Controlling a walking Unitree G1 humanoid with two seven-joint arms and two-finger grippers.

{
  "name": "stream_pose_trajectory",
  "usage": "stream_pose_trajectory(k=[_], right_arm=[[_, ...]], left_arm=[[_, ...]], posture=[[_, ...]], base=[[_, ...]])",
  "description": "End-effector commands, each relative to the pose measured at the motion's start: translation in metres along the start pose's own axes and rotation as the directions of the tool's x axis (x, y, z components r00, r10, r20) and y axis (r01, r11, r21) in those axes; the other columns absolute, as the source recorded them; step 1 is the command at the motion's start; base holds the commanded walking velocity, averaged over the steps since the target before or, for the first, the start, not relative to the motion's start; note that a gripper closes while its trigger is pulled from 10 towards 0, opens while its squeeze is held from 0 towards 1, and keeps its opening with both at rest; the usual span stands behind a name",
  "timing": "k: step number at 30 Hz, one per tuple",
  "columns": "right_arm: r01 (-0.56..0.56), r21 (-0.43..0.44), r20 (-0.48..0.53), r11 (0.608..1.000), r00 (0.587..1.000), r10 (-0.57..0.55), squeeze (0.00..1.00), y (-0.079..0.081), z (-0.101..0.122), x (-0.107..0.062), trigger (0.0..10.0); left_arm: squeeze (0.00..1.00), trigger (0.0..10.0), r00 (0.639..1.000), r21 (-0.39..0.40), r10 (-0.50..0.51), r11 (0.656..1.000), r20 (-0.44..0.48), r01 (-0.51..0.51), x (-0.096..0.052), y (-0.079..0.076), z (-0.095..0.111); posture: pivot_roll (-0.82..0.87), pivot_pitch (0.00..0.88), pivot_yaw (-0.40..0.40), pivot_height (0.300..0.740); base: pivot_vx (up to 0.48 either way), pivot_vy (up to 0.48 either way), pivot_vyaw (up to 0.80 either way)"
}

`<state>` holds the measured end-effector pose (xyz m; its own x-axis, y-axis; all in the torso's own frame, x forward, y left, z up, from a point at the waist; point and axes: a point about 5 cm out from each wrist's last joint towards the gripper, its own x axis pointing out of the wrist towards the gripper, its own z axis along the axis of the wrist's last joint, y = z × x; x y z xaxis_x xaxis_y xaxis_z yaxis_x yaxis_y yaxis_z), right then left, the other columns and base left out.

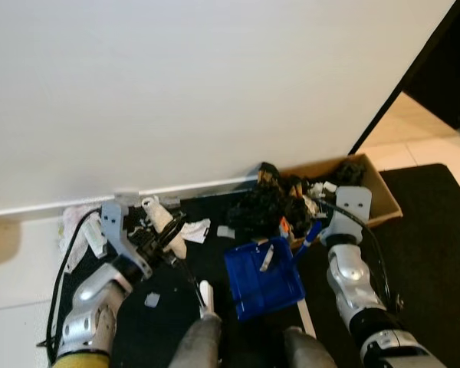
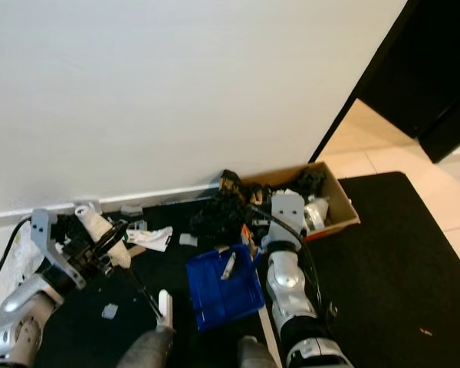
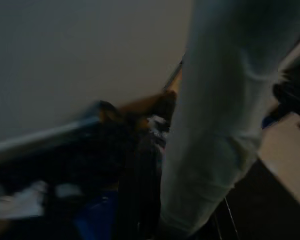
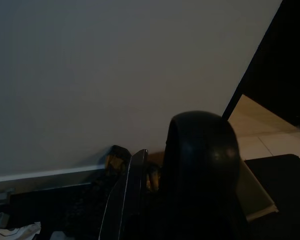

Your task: Sweep floor

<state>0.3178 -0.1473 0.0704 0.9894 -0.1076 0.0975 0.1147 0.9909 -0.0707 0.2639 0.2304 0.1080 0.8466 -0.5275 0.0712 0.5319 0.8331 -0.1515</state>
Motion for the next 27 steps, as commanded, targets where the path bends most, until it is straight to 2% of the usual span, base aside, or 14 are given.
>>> stream_pose_trajectory(k=[1,3,4,5,6,7,11,17,21,23,24,25,27], right_arm=[[0.004,-0.020,-0.099,1.000,0.995,-0.006,0.00,-0.003,-0.021,-0.013,10.0],[0.004,-0.019,-0.099,1.000,0.995,-0.006,0.00,-0.003,-0.021,-0.014,10.0],[0.004,-0.019,-0.102,1.000,0.995,-0.006,0.00,-0.003,-0.022,-0.014,10.0],[0.004,-0.019,-0.102,1.000,0.995,-0.006,0.00,-0.003,-0.022,-0.014,10.0],[0.002,-0.016,-0.105,1.000,0.994,-0.004,0.00,-0.001,-0.022,-0.015,10.0],[0.001,-0.015,-0.106,1.000,0.994,-0.003,0.00,0.000,-0.022,-0.015,10.0],[-0.001,-0.012,-0.104,1.000,0.995,-0.001,0.00,0.002,-0.021,-0.014,10.0],[0.003,-0.014,-0.102,1.000,0.995,-0.004,0.00,0.000,-0.021,-0.014,10.0],[0.006,-0.018,-0.105,1.000,0.994,-0.007,0.00,-0.002,-0.022,-0.015,10.0],[0.005,-0.019,-0.106,1.000,0.994,-0.007,0.00,-0.002,-0.022,-0.015,10.0],[0.002,-0.019,-0.102,1.000,0.995,-0.004,0.00,-0.001,-0.021,-0.014,10.0],[0.001,-0.017,-0.097,1.000,0.995,-0.003,0.00,-0.001,-0.020,-0.013,10.0],[0.003,-0.015,-0.090,1.000,0.996,-0.005,0.00,-0.001,-0.019,-0.013,10.0]], left_arm=[[0.00,10.0,0.999,0.113,0.039,0.993,0.023,-0.041,-0.012,0.018,0.020],[0.00,10.0,0.998,0.139,0.052,0.989,0.020,-0.054,-0.015,0.023,0.025],[0.00,10.0,0.997,0.191,0.076,0.979,0.010,-0.077,-0.022,0.033,0.035],[0.00,10.0,0.997,0.191,0.076,0.979,0.010,-0.077,-0.022,0.033,0.035],[0.00,10.0,0.993,0.254,0.116,0.961,0.005,-0.114,-0.032,0.046,0.050],[0.00,10.0,0.991,0.274,0.133,0.953,0.004,-0.129,-0.034,0.051,0.055],[0.00,10.0,0.985,0.304,0.174,0.938,-0.001,-0.165,-0.036,0.057,0.057],[0.00,10.0,0.970,0.353,0.233,0.915,-0.067,-0.196,-0.039,0.063,0.035],[0.00,10.0,0.938,0.429,0.333,0.864,-0.097,-0.263,-0.041,0.069,0.015],[0.00,10.0,0.927,0.428,0.360,0.858,-0.105,-0.285,-0.040,0.070,0.007],[0.00,10.0,0.915,0.435,0.380,0.853,-0.134,-0.290,-0.037,0.066,-0.009],[0.00,10.0,0.910,0.428,0.389,0.853,-0.143,-0.297,-0.037,0.064,-0.016],[0.00,10.0,0.896,0.382,0.424,0.856,-0.136,-0.347,-0.038,0.064,-0.024]], posture=[[0.21,0.254,-0.040,0.740],[0.21,0.255,-0.040,0.740],[0.21,0.255,-0.040,0.740],[0.21,0.255,-0.040,0.740],[0.22,0.256,-0.037,0.740],[0.22,0.256,-0.037,0.740],[0.22,0.256,-0.037,0.740],[0.21,0.256,-0.037,0.740],[0.21,0.258,-0.044,0.740],[0.21,0.258,-0.044,0.740],[0.20,0.258,-0.044,0.740],[0.19,0.257,-0.042,0.740],[0.18,0.258,-0.040,0.740]], base=[[0.000,0.000,0.00],[0.000,0.000,0.00],[0.000,0.000,0.00],[0.000,0.000,0.00],[0.000,0.000,0.00],[0.000,0.000,0.00],[0.000,0.000,0.00],[0.000,0.000,0.00],[0.000,0.000,0.00],[0.000,0.000,0.00],[0.000,0.000,0.00],[0.000,0.000,0.00],[0.000,0.000,0.00]])
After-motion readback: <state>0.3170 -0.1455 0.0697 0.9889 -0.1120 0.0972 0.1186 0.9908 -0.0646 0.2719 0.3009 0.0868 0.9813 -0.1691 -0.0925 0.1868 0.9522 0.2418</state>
